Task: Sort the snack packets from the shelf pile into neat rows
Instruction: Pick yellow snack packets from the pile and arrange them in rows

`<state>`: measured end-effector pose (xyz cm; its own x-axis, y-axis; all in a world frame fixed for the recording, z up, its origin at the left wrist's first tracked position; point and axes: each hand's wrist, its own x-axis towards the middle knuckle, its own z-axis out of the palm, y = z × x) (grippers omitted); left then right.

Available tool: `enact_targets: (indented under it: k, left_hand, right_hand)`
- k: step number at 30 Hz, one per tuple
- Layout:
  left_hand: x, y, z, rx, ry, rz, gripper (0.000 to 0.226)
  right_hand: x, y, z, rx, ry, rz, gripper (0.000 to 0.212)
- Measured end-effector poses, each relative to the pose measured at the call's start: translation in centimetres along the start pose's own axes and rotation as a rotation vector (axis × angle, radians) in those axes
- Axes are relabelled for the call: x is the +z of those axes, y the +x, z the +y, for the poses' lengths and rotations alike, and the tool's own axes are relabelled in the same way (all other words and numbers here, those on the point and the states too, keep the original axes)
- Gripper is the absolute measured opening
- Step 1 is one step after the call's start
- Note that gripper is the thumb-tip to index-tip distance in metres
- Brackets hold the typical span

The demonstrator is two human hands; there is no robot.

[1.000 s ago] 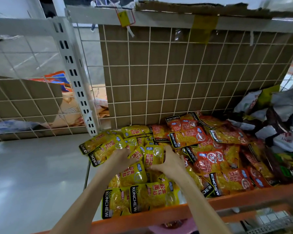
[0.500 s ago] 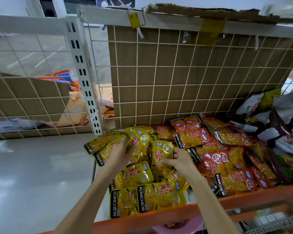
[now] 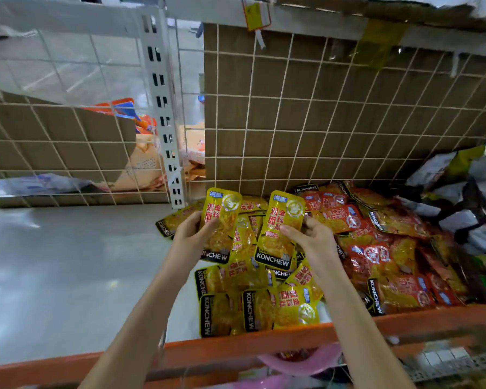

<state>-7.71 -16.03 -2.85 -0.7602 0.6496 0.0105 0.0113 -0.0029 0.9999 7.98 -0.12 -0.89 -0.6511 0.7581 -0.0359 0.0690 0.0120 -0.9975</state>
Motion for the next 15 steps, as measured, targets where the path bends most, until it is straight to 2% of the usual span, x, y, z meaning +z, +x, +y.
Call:
enact_targets:
  k: [2, 6, 11, 15]
  left_hand:
    - [-0.1, -1.0, -0.4, -0.022, -0.024, 0.027, 0.022]
    - [0.0, -2.3, -1.7, -0.072, -0.043, 0.051, 0.020]
    - [-0.2, -3.8, -1.7, -0.103, -0.047, 0.106, 0.016]
    - [-0.8, -5.6, -1.2, -0.133, -0.113, 0.264, 0.016]
  right_hand:
    - [0.3, -0.9, 0.6, 0.057, 0.045, -0.006, 0.015]
    - [0.8, -2.3, 2.0, 0.146, 0.101, 0.000, 0.042]
    - [0.9, -2.6, 2.4, 0.134, 0.106, -0.080, 0.013]
    - [2.0, -2.2, 1.8, 0.106, 0.098, -0.197, 0.023]
